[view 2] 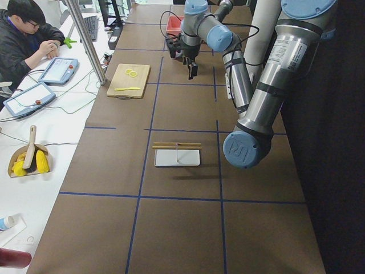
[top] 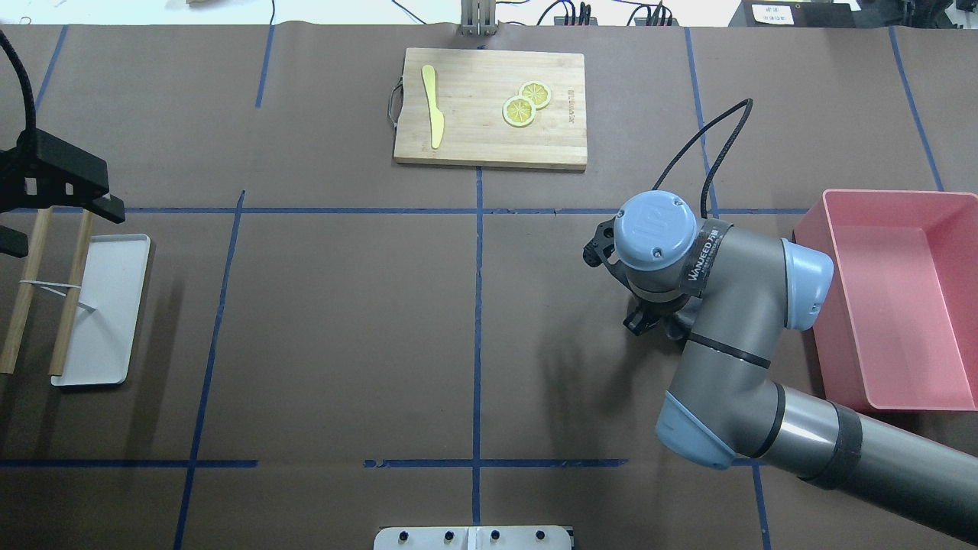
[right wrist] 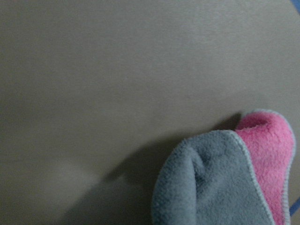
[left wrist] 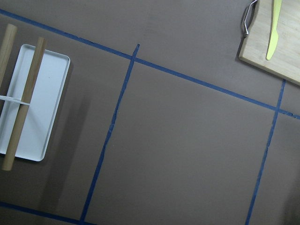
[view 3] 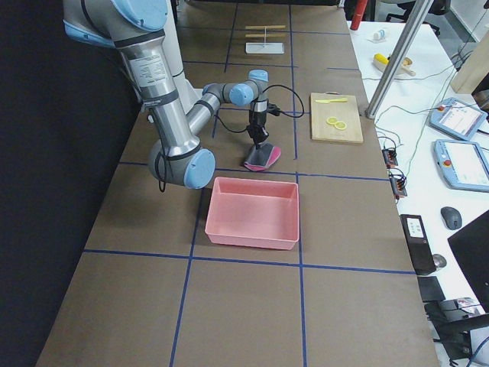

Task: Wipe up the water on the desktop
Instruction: 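Press the cloth onto the table and wipe with the right gripper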

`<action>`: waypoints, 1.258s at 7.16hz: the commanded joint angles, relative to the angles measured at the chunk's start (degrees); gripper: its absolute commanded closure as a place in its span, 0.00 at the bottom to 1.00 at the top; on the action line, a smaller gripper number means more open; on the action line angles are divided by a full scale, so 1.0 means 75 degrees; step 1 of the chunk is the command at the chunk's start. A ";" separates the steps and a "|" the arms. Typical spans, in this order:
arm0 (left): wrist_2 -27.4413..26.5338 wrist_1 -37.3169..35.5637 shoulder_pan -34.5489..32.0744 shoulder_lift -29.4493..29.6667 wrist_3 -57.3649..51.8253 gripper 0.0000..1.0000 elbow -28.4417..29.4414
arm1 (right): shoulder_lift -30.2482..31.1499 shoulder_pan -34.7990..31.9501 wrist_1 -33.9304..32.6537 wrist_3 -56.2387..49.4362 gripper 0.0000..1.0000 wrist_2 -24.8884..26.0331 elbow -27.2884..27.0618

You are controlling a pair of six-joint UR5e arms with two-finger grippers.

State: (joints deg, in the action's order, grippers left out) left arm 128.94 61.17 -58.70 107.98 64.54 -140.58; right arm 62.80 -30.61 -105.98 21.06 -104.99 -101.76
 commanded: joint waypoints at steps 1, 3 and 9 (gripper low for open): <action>-0.0082 -0.0012 -0.0002 -0.0065 -0.0215 0.00 0.0017 | -0.0041 0.0003 0.0256 0.0063 0.98 -0.1311 0.0009; -0.0141 -0.0012 -0.0002 -0.0065 -0.0215 0.00 -0.0006 | -0.0052 -0.0009 0.0268 0.0075 0.97 -0.2250 -0.0014; -0.0188 -0.0012 0.0010 -0.0065 -0.0204 0.00 -0.0042 | -0.0240 0.0143 0.0651 0.0926 0.99 -0.2959 -0.0109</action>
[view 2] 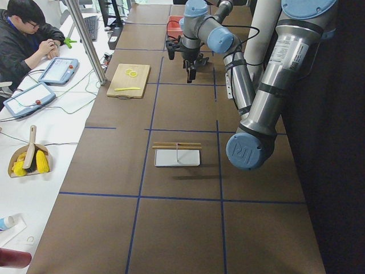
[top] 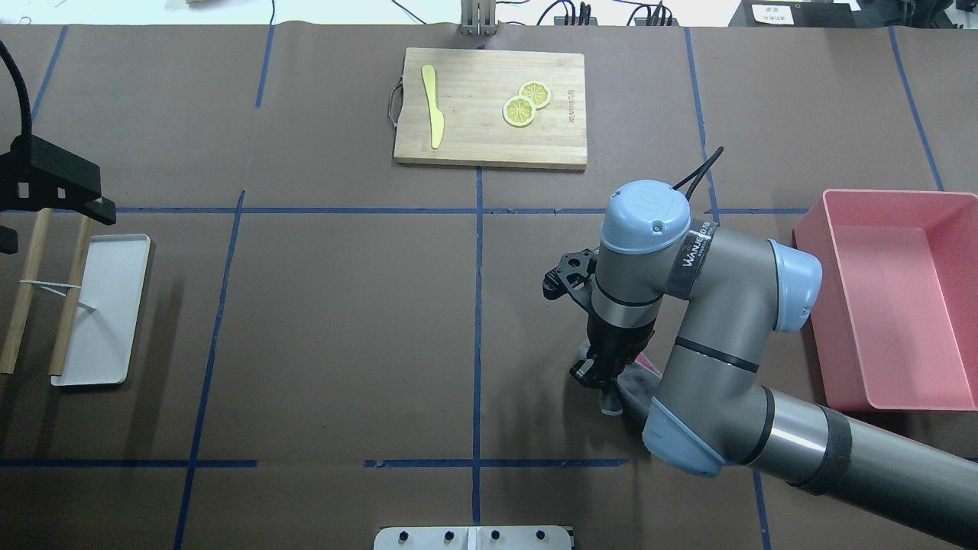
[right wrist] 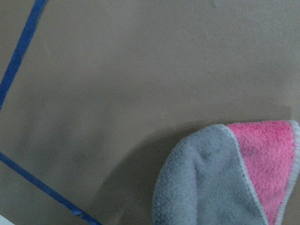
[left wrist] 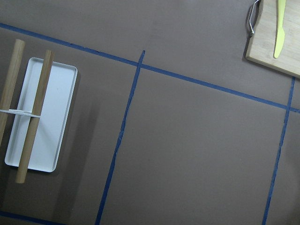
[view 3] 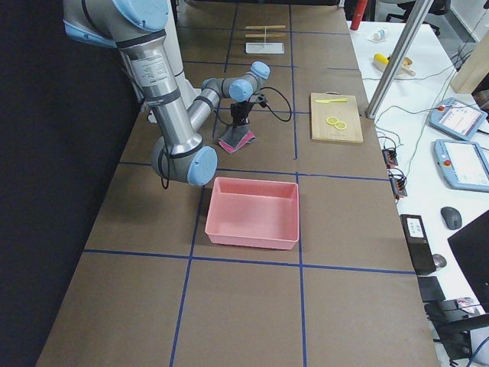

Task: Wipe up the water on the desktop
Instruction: 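Press the cloth onto the table and wipe with the right gripper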

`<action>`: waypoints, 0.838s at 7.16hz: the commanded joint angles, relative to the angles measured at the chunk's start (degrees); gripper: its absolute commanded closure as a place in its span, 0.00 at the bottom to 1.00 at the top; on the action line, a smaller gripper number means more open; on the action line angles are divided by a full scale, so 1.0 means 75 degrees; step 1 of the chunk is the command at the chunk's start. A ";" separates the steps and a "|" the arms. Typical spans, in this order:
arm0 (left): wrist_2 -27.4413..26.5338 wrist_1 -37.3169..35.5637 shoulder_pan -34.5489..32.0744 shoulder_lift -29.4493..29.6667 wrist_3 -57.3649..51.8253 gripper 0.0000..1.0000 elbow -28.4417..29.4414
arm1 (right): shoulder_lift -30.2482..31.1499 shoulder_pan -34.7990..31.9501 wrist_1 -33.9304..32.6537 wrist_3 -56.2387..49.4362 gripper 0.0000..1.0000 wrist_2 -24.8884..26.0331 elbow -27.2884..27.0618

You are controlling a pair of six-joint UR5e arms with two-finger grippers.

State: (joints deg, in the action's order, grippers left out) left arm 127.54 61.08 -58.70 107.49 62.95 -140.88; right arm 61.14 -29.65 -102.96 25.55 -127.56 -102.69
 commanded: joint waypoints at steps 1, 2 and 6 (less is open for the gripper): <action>-0.0001 0.0000 0.0011 0.0012 0.0009 0.00 -0.0001 | -0.0007 -0.0228 0.0635 0.0541 1.00 0.0201 0.0143; -0.0001 0.0000 0.0022 0.0047 0.0009 0.00 0.0011 | 0.0039 -0.0590 0.0650 0.0496 1.00 0.0284 0.0226; -0.0001 0.0000 0.0046 0.0105 0.0079 0.00 -0.0024 | 0.0110 -0.1868 0.0685 -0.0204 1.00 0.0671 0.1105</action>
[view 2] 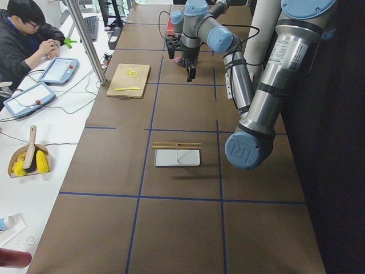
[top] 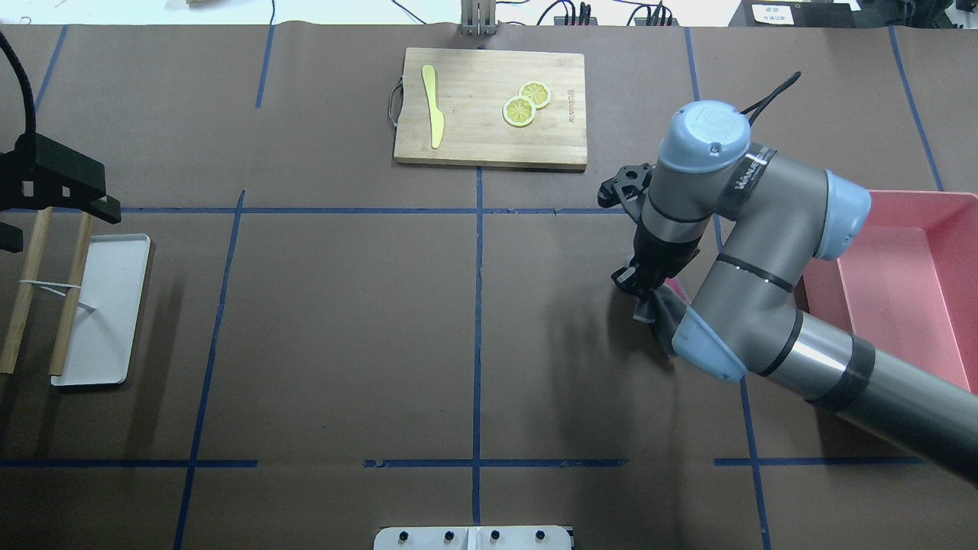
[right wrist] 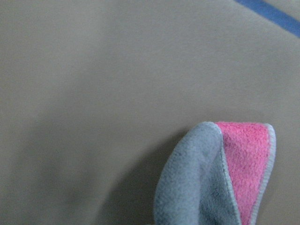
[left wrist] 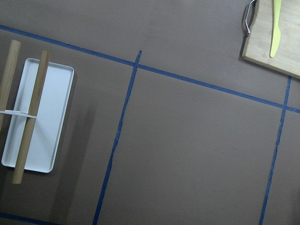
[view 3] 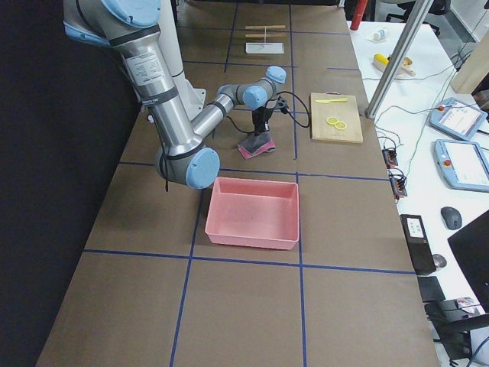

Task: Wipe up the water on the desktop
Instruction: 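Wipe the cloth back and forth across the table with the right gripper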

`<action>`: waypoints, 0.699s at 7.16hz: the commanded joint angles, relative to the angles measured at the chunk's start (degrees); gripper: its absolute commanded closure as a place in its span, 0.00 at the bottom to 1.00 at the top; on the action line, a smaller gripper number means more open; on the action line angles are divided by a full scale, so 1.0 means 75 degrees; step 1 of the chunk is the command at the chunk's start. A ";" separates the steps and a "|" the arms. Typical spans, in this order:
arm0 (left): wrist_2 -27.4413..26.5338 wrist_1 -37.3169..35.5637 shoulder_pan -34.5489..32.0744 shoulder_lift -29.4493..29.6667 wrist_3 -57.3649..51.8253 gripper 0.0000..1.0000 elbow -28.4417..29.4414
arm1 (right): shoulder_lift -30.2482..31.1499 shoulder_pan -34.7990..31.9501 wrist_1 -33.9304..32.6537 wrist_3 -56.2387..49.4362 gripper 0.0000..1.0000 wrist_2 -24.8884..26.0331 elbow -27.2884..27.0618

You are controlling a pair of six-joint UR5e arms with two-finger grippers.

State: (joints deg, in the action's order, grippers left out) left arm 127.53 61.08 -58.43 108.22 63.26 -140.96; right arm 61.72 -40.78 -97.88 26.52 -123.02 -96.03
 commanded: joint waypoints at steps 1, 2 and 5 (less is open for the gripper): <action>0.0000 0.0000 0.0010 0.0019 0.0050 0.00 -0.0014 | 0.0102 -0.0596 0.0008 -0.0383 1.00 0.0066 0.0241; 0.0000 0.0000 0.0010 0.0031 0.0050 0.00 -0.0014 | 0.0114 -0.0679 0.0008 -0.0383 1.00 0.0066 0.0242; 0.0000 0.0000 0.0010 0.0008 0.0050 0.00 -0.0014 | 0.0185 -0.0062 0.0008 -0.0220 1.00 0.0090 0.0230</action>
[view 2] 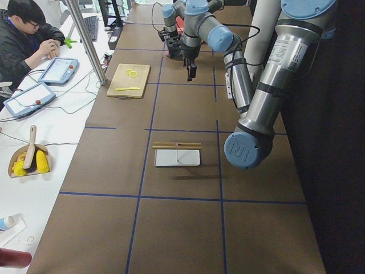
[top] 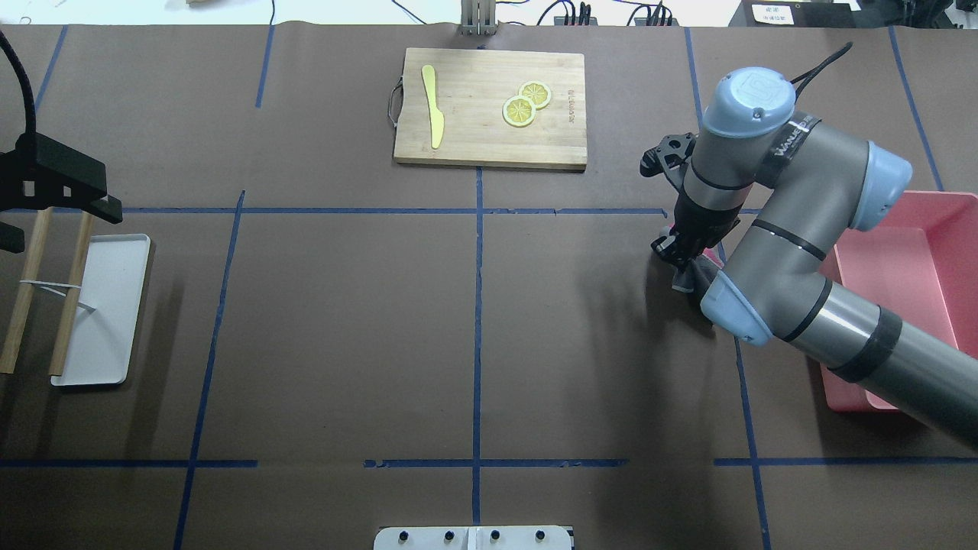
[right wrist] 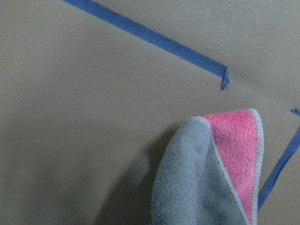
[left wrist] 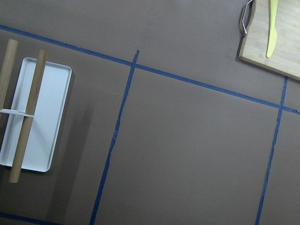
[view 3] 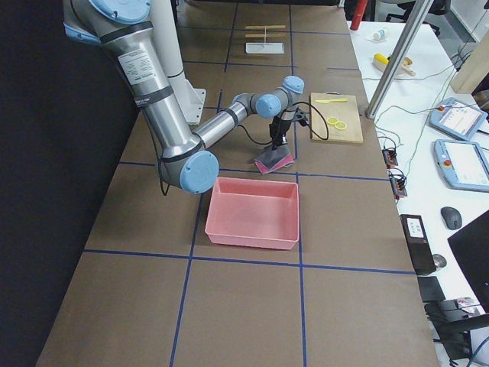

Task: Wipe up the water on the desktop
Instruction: 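Wipe the cloth back and forth across the table with the right gripper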

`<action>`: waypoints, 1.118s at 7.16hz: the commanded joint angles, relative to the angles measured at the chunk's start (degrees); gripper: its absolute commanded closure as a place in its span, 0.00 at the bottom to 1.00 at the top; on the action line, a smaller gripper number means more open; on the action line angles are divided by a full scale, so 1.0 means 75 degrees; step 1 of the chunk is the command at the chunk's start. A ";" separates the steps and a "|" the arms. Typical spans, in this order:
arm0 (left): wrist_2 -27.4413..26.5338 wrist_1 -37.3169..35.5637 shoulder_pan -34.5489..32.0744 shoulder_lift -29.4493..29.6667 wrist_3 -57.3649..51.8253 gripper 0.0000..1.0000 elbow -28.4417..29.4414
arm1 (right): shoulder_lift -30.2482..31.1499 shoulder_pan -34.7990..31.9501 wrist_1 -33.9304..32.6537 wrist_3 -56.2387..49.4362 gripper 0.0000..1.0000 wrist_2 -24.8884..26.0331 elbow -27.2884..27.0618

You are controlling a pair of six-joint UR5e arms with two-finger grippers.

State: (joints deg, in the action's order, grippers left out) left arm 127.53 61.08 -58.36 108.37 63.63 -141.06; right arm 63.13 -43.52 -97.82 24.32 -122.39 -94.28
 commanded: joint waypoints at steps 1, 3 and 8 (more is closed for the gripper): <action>0.0000 0.0000 0.0000 -0.0047 -0.0069 0.00 0.0023 | -0.0003 0.0538 0.0000 0.0155 1.00 0.0006 -0.0027; -0.0058 0.0012 -0.0023 -0.0071 -0.0082 0.00 0.0000 | -0.0061 0.1076 0.0000 0.0866 1.00 -0.0041 -0.0330; -0.0164 0.0000 -0.0058 -0.0082 -0.0093 0.00 -0.0047 | -0.0073 0.2333 0.0012 0.2124 0.99 -0.0053 -0.1246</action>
State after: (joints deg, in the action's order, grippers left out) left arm 126.37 61.09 -58.79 107.77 62.93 -141.37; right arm 62.64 -27.59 -97.68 38.85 -122.85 -102.75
